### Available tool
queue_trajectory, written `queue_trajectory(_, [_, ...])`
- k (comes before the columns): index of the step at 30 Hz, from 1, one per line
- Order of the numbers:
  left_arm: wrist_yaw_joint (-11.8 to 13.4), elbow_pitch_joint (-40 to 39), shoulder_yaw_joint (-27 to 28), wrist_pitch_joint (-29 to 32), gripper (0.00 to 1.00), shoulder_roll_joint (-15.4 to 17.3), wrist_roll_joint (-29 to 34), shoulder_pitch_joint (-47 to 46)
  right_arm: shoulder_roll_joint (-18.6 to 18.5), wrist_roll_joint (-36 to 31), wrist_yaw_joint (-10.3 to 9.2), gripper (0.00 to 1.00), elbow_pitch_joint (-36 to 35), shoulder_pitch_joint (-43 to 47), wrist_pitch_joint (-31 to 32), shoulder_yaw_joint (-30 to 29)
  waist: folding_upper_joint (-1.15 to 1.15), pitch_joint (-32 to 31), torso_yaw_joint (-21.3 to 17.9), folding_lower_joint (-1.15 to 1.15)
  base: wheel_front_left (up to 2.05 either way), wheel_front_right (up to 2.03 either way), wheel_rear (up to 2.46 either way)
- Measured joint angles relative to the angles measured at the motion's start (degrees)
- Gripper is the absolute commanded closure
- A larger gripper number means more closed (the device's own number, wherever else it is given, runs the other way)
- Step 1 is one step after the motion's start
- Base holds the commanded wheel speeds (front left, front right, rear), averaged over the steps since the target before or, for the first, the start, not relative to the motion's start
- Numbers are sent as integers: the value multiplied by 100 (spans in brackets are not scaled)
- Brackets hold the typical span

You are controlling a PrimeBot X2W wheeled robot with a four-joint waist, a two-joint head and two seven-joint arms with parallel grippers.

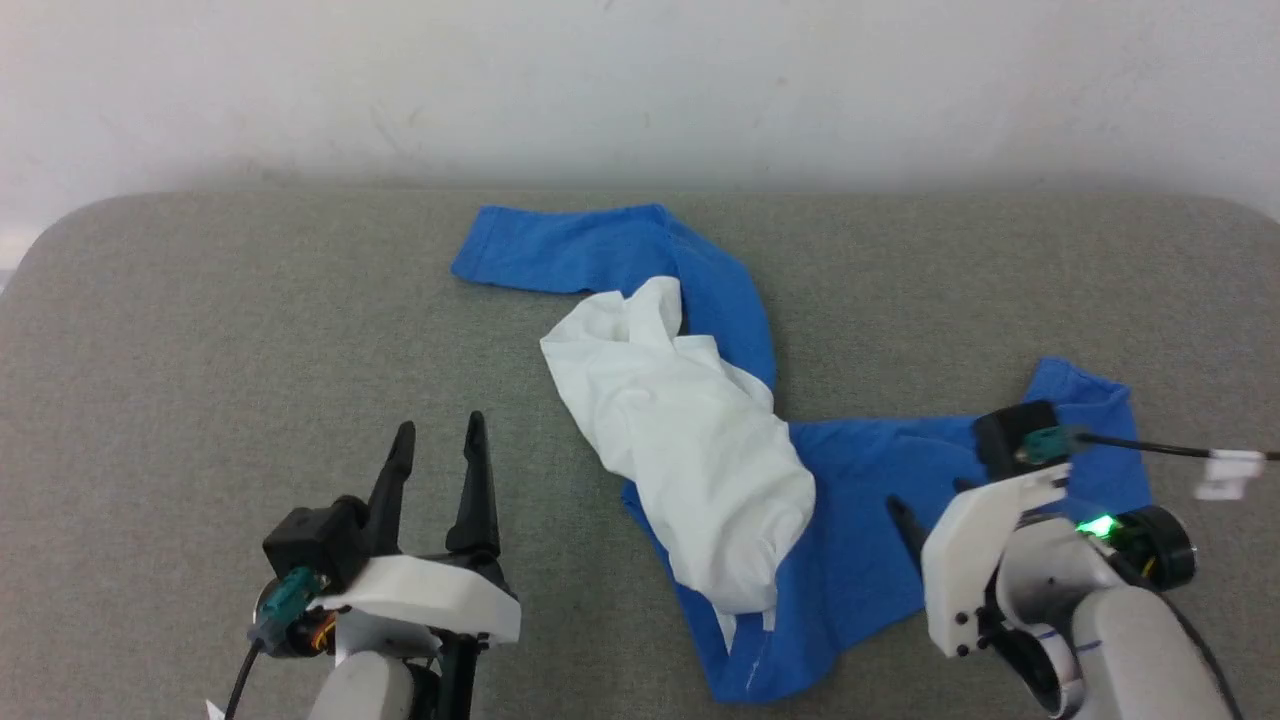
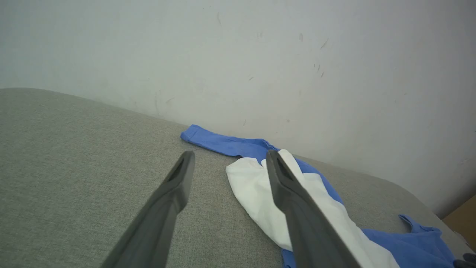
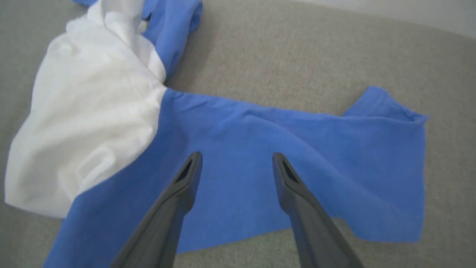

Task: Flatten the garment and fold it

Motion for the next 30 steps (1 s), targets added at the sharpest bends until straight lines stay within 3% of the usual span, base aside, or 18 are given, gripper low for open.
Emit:
queue_trajectory(6, [1,13,-81,0,0,-1,-4,-19,-323,-455,2,0,982,-385,723,1103,0,168,226,0,0,0,0])
queue_trajectory(11, [0,29,-105,0,0,-4,-5,-41,-510,-450,0,0,1610,-726,1028,1572,0,310,409,0,0,0,0])
queue_trajectory(12, [0,30,-103,0,0,-3,-8,-49,-544,-411,0,58,1664,-795,1082,1608,0,334,440,-1,0,0,0])
queue_trajectory(13, [0,29,-100,0,0,-3,-12,-53,-575,-355,0,83,1688,-849,1077,1634,0,359,465,-1,0,0,0])
queue_trajectory(14, [0,31,-98,0,0,-3,-13,-53,-598,-290,1,100,1705,-886,1031,1636,0,382,485,-1,0,0,0])
queue_trajectory(17, [0,30,-76,0,0,-3,-21,-53,-633,-30,2,100,1715,-938,809,1560,0,424,499,0,0,0,0])
queue_trajectory(21, [1,31,-57,0,0,-5,-21,-53,-661,226,11,100,1684,-950,539,1002,0,406,429,0,0,0,0])
queue_trajectory(30, [0,36,-46,0,0,-19,-42,-65,-1011,-101,8,100,1502,-833,363,-1596,0,358,283,0,0,0,0])
